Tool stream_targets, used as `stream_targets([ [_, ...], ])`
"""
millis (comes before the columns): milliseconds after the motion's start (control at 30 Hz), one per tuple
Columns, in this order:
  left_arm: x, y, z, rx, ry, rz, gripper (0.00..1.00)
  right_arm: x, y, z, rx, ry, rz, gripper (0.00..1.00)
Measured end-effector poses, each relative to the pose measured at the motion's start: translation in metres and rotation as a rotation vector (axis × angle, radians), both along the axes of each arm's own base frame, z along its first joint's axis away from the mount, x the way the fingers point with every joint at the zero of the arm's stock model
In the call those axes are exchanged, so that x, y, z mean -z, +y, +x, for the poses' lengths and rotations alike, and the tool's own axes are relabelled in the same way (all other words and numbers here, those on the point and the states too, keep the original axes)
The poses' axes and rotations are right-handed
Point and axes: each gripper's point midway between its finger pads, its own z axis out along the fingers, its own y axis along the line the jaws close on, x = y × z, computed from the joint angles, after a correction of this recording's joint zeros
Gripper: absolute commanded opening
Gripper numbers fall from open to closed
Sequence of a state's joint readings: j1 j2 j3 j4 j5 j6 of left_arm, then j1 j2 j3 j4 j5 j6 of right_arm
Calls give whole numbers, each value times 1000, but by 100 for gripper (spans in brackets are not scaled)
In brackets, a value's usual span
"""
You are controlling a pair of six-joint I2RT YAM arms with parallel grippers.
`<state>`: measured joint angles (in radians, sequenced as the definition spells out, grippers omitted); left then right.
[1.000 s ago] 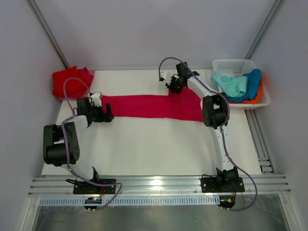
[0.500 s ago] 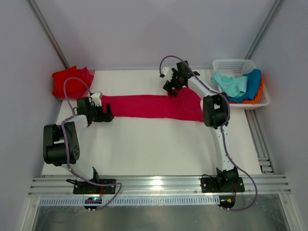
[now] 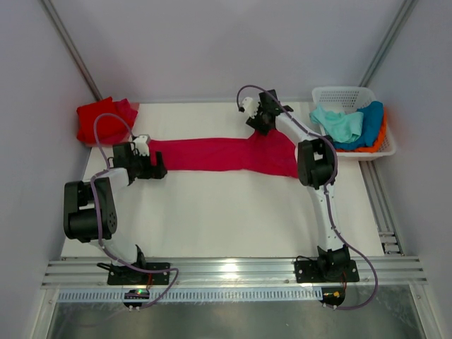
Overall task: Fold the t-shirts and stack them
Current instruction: Fold the tshirt
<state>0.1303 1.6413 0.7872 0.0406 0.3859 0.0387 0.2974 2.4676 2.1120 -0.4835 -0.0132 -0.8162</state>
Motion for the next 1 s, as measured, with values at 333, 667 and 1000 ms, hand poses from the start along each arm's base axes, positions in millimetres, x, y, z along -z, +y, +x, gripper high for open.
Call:
stream_targets([
  [333,0,0,3,1,2,0,99,14,-18,-6,27,55,-23,3],
  [667,0,0,3,3,4,1,99,13,-16,-8,9,62,-15,3],
  [1000,0,0,3,4,3,1,99,-15,-13,-29,22,92,44,3],
])
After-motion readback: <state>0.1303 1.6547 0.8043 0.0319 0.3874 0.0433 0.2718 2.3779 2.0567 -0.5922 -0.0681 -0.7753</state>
